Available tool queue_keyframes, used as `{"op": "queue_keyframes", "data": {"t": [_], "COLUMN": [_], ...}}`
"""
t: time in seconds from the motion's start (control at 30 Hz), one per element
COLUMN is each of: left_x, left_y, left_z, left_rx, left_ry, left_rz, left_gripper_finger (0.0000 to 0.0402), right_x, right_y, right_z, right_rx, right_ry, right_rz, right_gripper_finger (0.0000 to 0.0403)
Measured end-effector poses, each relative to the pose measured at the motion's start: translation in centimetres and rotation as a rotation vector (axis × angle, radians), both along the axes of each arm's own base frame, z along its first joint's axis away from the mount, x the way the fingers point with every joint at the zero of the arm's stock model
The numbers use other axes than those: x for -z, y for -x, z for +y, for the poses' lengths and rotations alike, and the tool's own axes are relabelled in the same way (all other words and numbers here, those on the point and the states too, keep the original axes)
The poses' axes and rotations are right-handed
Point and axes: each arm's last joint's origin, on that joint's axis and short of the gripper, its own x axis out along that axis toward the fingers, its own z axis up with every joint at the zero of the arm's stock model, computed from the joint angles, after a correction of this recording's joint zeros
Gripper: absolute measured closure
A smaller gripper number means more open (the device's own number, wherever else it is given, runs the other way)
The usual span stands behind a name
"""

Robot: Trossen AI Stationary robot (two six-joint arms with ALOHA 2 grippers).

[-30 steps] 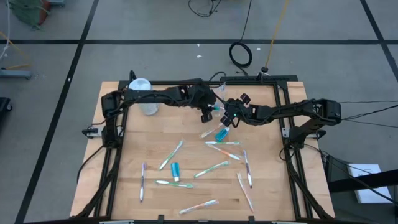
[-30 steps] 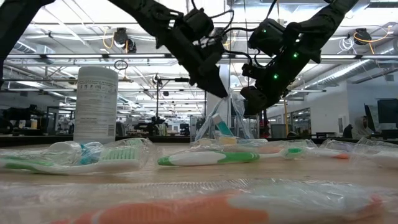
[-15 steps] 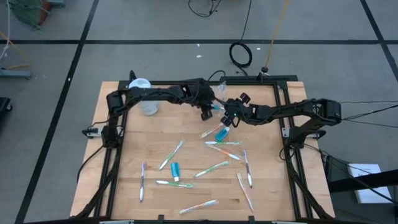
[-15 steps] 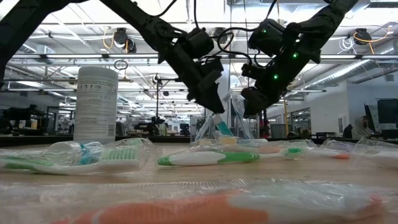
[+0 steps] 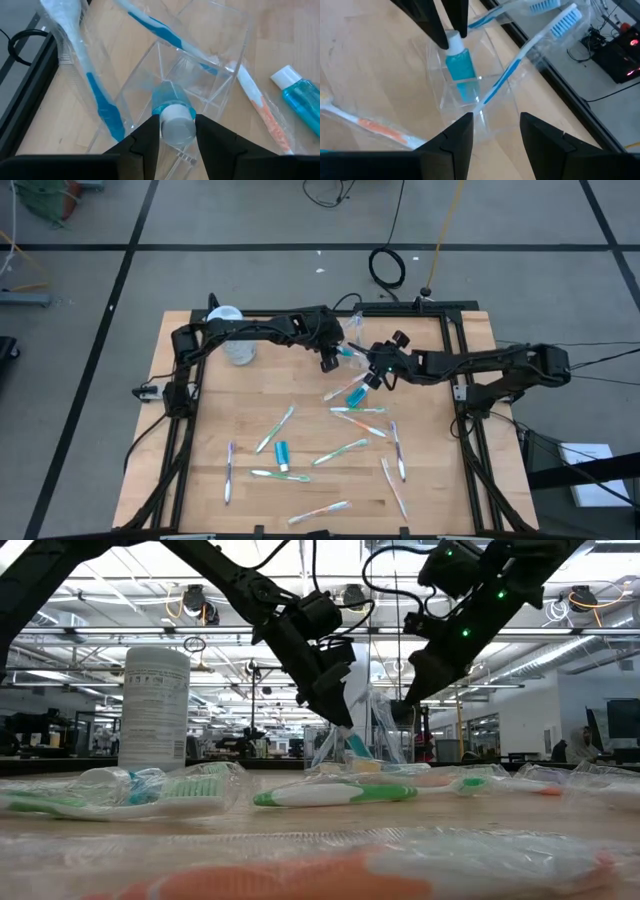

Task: Pick & Place toothbrushing station
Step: Put the mouthwash into the transparent organizer

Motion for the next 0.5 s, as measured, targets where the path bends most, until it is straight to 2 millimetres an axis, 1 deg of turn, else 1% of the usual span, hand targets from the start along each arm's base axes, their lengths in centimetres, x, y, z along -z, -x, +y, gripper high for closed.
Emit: {"op": "queue_keyframes", "data": {"t": [0.13,0.33,0.4,0.5], "left_x": [-0.14,-0.16,-0.17,-0.18], "left_y": [-0.15,-0.18,-0.19,-0.21], "left_z": [0.08,0.09,0.09,0.08], "left_rx": [0.003,0.014,0.02,0.044], "left_ry": [-0.016,-0.026,-0.031,-0.051], "left_rz": [-0.019,-0.02,-0.02,-0.017], "left_gripper_finger": [0.0271,0.0272,0.0283,0.0308], "right_x": [-0.45,-0.45,-0.44,-0.45], "right_y": [0.14,0.13,0.12,0.12], "right_z": [0.3,0.37,0.37,0.37], "right_rx": [-0.005,-0.009,-0.009,-0.009], "right_ry": [0.0,0.001,0.001,0.002], "right_rz": [-0.023,-0.02,-0.019,-0.02], "right_gripper_finger": [0.0248,0.0248,0.0248,0.0248]}}
